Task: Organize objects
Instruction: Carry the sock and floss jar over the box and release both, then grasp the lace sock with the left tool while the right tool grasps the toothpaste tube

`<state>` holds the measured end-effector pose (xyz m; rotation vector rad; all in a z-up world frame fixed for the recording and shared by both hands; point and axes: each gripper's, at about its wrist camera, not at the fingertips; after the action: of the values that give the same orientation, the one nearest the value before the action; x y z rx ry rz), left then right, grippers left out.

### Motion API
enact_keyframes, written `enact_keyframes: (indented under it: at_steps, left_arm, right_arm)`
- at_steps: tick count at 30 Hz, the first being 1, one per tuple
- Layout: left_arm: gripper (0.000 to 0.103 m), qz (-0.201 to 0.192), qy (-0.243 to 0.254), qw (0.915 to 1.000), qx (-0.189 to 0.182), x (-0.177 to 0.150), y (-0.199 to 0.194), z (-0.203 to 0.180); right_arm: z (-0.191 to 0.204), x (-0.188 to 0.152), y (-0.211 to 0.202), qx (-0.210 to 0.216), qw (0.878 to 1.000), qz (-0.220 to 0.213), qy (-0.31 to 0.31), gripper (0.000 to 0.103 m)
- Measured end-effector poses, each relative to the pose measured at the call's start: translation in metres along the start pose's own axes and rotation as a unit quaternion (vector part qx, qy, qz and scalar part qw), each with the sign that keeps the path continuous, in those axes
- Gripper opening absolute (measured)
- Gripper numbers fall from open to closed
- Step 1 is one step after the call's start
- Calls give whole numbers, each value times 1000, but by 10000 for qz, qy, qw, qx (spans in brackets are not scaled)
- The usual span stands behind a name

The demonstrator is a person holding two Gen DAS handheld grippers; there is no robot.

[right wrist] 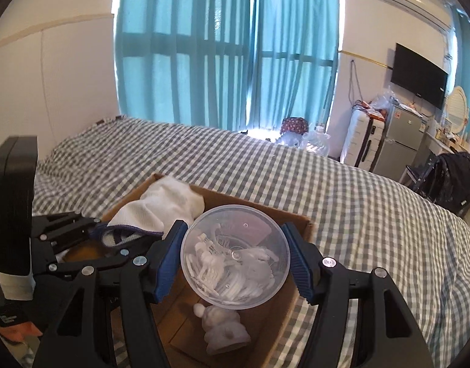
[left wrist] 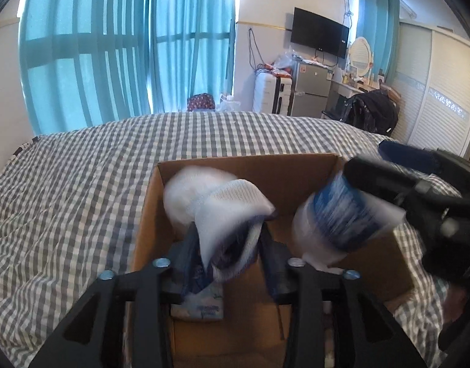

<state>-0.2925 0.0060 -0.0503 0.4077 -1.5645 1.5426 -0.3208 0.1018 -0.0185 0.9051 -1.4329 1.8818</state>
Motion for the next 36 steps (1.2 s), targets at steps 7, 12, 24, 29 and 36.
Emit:
enact_keyframes:
  at_steps: [7,12,24,29,36]
  left_arm:
    - [79,-99,-64,9991,399,-12,-65,-9]
    - [86,-300,-263,9977,545,-19,-119,-9]
    - [96,-425,-491,9946,810,-65,-196,-21]
    - [97,-59,-552,9937,970,-102,-188,-25]
    - [97,512,-587,9920,994,-161,-142,-33]
  right_arm:
    - [3,4,-79,46,9996,-273,103,76]
    - [11,-5,-143,-43,9989,-468,12,76]
    - [21,-63,-219,-38,9992,-388,60,76]
    - [24,-101,-205,81,9999,-32,120,76]
    - [28,-176,-142,183,9959,891,11,76]
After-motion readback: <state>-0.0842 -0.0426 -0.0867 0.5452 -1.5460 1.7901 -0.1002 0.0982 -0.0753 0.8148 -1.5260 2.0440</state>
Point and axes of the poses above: each gripper's, at about its wrist camera, not at the fingertips, and y roughly the way its jaws point, z to its left, x to its top, and after that the axes turned 15 degrees about y, right-handed
